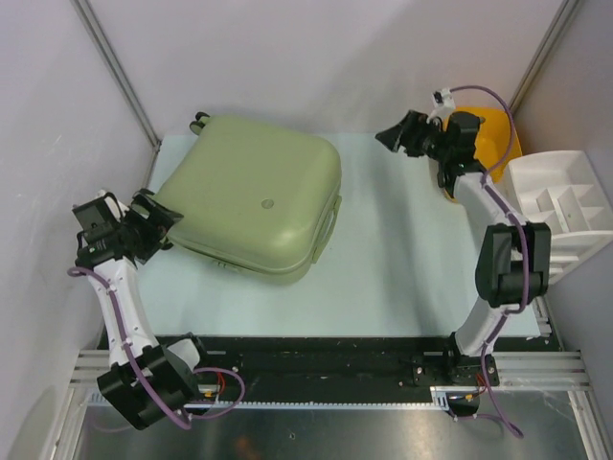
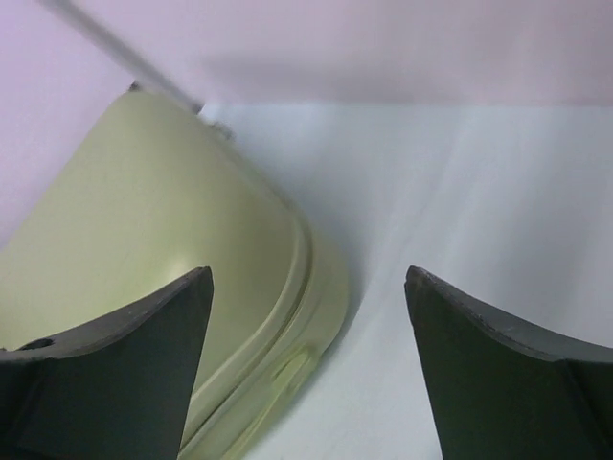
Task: Open, take out, and arrange the luggage
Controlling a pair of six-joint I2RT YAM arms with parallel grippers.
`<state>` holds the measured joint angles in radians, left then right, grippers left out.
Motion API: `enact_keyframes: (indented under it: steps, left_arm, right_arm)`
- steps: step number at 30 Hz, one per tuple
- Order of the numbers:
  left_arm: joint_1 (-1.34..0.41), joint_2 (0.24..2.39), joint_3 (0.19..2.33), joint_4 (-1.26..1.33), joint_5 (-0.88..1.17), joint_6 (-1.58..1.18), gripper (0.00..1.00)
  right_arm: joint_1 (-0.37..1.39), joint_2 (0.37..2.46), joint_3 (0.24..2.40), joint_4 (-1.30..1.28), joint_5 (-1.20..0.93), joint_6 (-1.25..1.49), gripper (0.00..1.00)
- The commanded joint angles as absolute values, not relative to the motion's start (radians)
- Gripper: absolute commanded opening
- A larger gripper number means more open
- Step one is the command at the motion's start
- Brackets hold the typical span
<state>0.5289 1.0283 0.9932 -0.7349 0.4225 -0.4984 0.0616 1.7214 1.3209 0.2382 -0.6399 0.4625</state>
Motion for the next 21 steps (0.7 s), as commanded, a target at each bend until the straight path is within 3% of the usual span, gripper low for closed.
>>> enact_keyframes:
  steps: [1, 8, 13, 21]
  left_arm:
    - [0.548, 1.022, 0.968, -0.673, 0.465, -0.548, 1.00]
    - [0.635, 1.011, 0.933, -0.652, 0.488, -0.578, 1.00]
    - [0.733, 1.041, 0.893, -0.644, 0.596, -0.634, 1.00]
    - [0.739, 1.126, 0.798, -0.315, 0.836, -0.675, 1.00]
  right_arm:
    - [0.110, 1.888, 1.558, 0.153, -0.407, 0.380, 0.86]
    - [0.199, 2.167, 1.830, 0.205, -0.394, 0.482, 0.85]
    - [0.248, 2.296, 1.884, 0.310, -0.402, 0.528, 0.83]
    - [0.313, 2.447, 1.902, 0.551, -0.607, 0.712, 0.80]
